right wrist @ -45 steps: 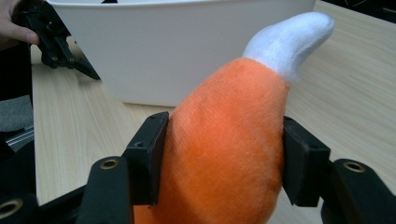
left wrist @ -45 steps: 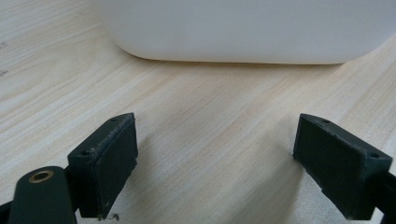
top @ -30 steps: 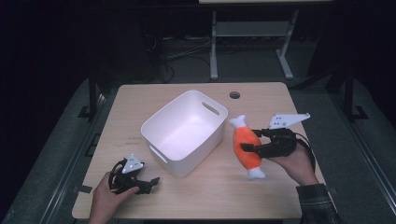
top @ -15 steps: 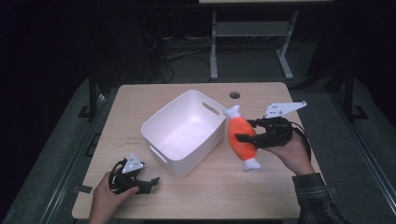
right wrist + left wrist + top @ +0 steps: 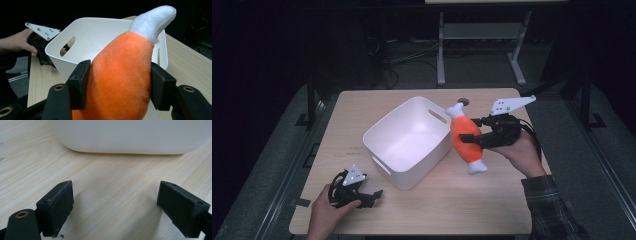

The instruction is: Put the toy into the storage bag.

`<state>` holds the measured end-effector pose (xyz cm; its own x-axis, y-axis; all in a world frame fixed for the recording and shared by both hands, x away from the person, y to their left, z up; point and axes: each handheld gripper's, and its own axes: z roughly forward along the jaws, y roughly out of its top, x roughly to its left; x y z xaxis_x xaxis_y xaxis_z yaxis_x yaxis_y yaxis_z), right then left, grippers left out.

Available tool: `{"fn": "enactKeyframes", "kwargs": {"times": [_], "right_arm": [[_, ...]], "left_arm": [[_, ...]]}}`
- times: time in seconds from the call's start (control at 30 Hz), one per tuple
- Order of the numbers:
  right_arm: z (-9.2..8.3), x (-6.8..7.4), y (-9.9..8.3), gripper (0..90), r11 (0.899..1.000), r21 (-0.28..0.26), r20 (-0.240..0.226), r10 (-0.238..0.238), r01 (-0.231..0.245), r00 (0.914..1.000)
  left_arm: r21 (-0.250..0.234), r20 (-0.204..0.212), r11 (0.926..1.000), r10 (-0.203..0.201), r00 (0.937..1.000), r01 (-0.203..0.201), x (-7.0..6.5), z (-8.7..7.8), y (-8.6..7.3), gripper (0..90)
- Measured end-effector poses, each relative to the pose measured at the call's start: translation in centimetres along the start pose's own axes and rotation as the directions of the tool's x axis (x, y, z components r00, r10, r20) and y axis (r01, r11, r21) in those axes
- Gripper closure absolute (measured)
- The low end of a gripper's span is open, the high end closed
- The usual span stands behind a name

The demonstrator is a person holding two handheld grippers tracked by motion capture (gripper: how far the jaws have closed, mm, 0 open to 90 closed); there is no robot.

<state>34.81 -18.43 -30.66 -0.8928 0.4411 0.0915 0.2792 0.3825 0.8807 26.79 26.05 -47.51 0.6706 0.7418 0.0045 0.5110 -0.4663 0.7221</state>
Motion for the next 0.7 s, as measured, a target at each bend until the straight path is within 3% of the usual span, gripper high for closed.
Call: {"fn": "enactKeyframes", "kwargs": {"times": [0.7], "right_arm": [[2.5,-0.2,3.6,41.0,0.999,0.01,-0.049,-0.041,0.042,0.998]], "left_arm": [[-0.001,0.0,1.0,0.0,1.0,0.0,0.0,0.0,0.0,12.8]]}}
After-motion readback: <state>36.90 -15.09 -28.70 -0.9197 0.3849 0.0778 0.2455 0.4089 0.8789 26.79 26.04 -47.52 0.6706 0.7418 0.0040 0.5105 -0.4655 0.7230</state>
